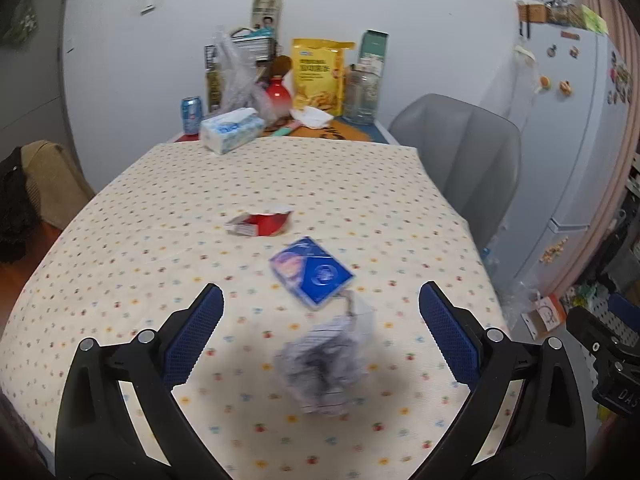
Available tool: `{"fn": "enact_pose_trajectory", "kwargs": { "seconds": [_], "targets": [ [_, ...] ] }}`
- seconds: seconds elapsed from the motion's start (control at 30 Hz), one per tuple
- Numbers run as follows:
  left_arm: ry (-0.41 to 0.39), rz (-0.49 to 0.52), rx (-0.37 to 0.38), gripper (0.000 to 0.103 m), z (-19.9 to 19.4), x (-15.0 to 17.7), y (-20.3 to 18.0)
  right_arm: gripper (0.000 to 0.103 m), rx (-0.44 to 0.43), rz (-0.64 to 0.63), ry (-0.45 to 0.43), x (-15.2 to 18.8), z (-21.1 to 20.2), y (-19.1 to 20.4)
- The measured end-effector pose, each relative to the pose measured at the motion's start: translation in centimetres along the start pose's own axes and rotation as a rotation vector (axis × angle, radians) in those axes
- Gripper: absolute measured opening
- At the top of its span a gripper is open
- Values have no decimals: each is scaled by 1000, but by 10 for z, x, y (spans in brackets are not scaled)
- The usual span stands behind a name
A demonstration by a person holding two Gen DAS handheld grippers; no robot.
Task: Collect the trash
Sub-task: 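Close the left gripper on the crumpled white paper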
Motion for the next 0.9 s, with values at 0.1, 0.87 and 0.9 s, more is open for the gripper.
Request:
{"fn": "enact_pose_trajectory", "kwargs": {
  "seconds": [0.1, 0.87, 0.9],
  "targets": [
    [-1, -42, -27, 97, -2, 4, 28, 95, -16, -31, 10, 3, 0, 17],
    [92, -33, 46, 97, 36, 26, 29, 95, -33, -90, 91, 22, 30, 49],
    [97, -26, 52, 97, 39, 27, 25, 95, -30, -84, 95, 22, 31, 47]
  ]
}}
Point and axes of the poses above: each gripper's, at about its wrist camera, not at the fingertips, and z roughly the way its jaws point, y to its left, x to its underside, the point moved 3 cm from there along z, roughly the way its jaws point
